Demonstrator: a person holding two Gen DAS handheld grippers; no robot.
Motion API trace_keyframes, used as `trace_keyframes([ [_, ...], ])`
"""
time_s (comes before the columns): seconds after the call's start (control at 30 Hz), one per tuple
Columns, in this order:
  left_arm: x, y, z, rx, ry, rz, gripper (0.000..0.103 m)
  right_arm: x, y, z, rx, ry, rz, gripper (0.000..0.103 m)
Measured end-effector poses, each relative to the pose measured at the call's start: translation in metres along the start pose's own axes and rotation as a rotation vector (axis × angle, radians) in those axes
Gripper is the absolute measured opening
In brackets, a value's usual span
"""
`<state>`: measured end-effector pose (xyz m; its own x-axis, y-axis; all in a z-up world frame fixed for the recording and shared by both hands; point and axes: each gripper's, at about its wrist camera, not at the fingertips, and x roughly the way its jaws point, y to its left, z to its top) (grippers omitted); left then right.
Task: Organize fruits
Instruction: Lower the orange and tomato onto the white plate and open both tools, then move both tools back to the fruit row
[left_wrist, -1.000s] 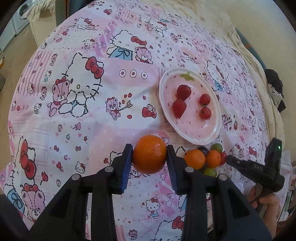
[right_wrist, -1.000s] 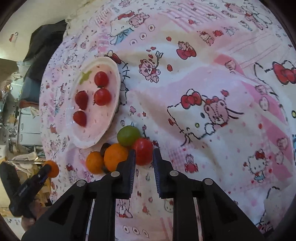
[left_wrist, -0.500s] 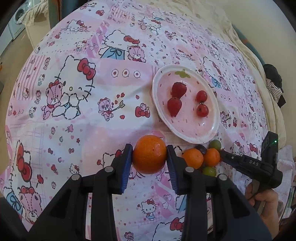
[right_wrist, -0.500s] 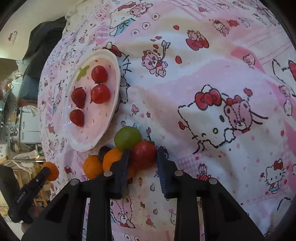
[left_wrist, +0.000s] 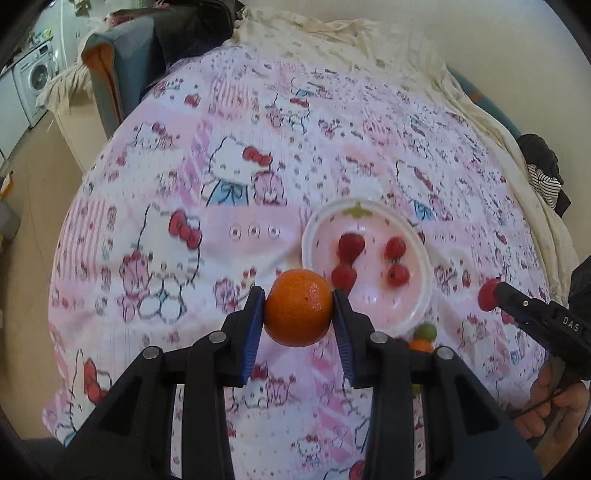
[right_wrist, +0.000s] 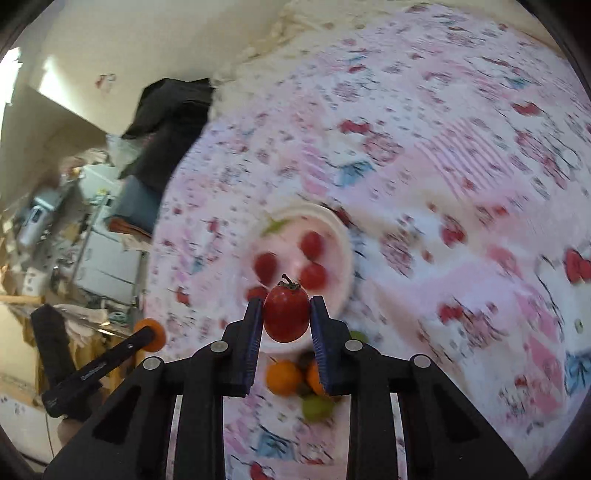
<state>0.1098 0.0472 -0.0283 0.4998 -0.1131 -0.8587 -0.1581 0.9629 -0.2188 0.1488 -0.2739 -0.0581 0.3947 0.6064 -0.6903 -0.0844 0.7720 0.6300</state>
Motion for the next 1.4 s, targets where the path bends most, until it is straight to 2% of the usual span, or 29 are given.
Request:
trace_keyframes([
  [0.1, 0.011, -0.009, 0.013, 0.038, 0.011, 0.007, 0.032, 0.017, 0.003, 0.013, 0.011, 0.025, 0.027, 0.027],
  [0.23, 0.026, -0.020, 0.027, 0.092, 0.017, 0.018, 0.032, 0.038, 0.010, 0.027, -0.029, 0.051, 0.004, 0.026],
  [0.4, 0.058, -0.027, 0.046, 0.119, 0.042, -0.002, 0.032, 0.063, 0.003, 0.048, -0.050, 0.077, -0.033, 0.026],
  [0.47, 0.074, -0.031, 0.048, 0.137, 0.061, 0.013, 0.032, 0.070, -0.001, 0.051, -0.047, 0.087, -0.047, 0.026],
  [0.6, 0.102, -0.037, 0.043, 0.157, 0.106, -0.010, 0.032, 0.079, -0.012, 0.053, -0.015, 0.112, -0.049, 0.026],
  [0.8, 0.124, -0.042, 0.035, 0.166, 0.141, -0.011, 0.033, 0.084, -0.022, 0.052, 0.039, 0.138, -0.061, 0.030],
  [0.83, 0.125, -0.042, 0.035, 0.165, 0.140, -0.010, 0.033, 0.084, -0.022, 0.052, 0.048, 0.141, -0.063, 0.035],
  [0.87, 0.126, -0.042, 0.035, 0.163, 0.137, -0.012, 0.033, 0.085, -0.022, 0.052, 0.048, 0.142, -0.070, 0.049],
  [0.93, 0.129, -0.041, 0.036, 0.156, 0.138, -0.020, 0.034, 0.083, -0.019, 0.051, 0.036, 0.135, -0.079, 0.071],
  [1.17, 0.137, -0.040, 0.036, 0.148, 0.171, -0.016, 0.036, 0.076, -0.016, 0.054, 0.041, 0.116, -0.063, 0.079],
  [1.2, 0.137, -0.040, 0.035, 0.150, 0.173, -0.019, 0.040, 0.076, -0.016, 0.055, 0.042, 0.116, -0.064, 0.080],
  [1.27, 0.131, -0.042, 0.034, 0.149, 0.161, -0.048, 0.065, 0.076, -0.016, 0.055, 0.043, 0.116, -0.068, 0.080],
  [1.3, 0.128, -0.044, 0.033, 0.150, 0.146, -0.043, 0.085, 0.075, -0.017, 0.055, 0.045, 0.116, -0.069, 0.080],
  [1.33, 0.123, -0.045, 0.033, 0.154, 0.125, -0.035, 0.092, 0.075, -0.017, 0.055, 0.048, 0.118, -0.068, 0.080],
  [1.4, 0.114, -0.048, 0.032, 0.176, 0.094, -0.044, 0.092, 0.074, -0.017, 0.055, 0.049, 0.119, -0.068, 0.080],
])
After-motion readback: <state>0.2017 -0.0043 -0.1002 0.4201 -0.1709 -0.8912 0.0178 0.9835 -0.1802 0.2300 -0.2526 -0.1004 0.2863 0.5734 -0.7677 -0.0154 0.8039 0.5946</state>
